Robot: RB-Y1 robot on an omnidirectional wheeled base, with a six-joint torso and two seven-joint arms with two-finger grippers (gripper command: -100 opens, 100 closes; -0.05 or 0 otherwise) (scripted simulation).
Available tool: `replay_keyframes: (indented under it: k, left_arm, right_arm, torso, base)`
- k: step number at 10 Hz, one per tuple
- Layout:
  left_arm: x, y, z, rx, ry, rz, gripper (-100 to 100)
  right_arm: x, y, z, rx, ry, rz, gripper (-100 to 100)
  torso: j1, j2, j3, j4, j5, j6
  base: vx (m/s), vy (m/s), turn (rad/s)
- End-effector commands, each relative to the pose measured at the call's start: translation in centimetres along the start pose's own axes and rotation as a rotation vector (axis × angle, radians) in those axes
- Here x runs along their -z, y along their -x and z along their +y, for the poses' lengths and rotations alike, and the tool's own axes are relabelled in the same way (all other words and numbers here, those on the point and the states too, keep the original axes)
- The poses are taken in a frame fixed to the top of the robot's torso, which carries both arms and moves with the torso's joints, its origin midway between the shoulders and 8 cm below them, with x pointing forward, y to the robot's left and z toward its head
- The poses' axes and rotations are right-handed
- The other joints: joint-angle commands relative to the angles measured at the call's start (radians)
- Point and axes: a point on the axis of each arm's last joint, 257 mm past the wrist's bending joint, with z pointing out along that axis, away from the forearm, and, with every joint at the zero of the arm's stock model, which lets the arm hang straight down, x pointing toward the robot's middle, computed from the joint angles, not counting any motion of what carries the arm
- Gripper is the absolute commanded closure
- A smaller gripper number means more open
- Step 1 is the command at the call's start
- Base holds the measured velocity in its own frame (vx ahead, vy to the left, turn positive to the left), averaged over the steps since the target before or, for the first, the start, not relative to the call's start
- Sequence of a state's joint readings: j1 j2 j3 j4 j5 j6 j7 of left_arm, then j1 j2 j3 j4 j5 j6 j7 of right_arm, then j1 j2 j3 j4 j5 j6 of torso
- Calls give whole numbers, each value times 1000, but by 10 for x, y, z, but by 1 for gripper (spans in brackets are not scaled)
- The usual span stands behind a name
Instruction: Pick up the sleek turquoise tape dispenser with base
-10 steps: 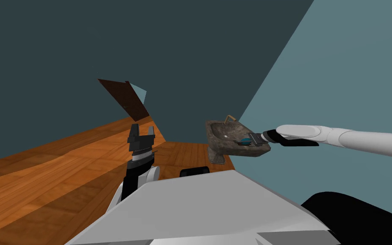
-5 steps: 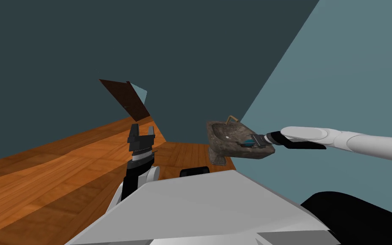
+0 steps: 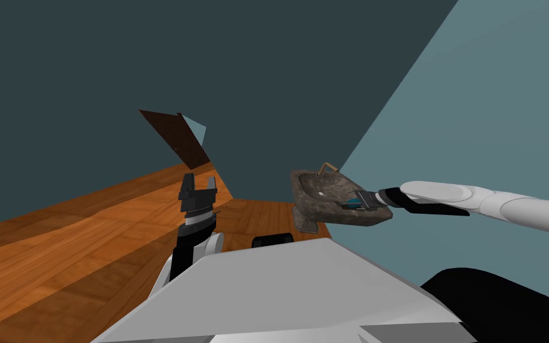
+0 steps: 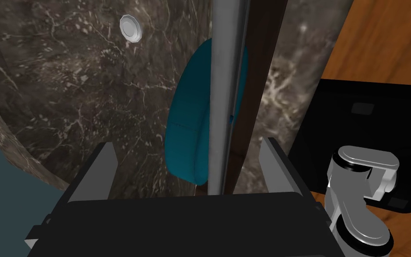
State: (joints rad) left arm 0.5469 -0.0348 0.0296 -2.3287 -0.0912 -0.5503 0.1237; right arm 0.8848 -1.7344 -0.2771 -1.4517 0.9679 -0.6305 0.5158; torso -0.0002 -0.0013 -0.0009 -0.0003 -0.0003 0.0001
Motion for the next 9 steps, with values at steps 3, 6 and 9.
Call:
replay_keyframes:
  k: [3,6,9]
  left_arm:
    - [0,0,0,0,0,0,0]
    - [0,0,0,0,0,0,0]
    - [0,0,0,0,0,0,0]
  right_arm:
    - [-1,-9,11,-8,-1,1,-100]
    - [-1,-9,13,-5,2,0,100]
    - [-1,-9,12,-5,1,0,0]
  torso:
    - [1,-1,-1,0,0,0]
    - [0,1,1,0,0,0]
    - [-1,2,1,1,0,0]
  base:
    - [35,21,17]
    - [0,0,0]
    - [0,0,0]
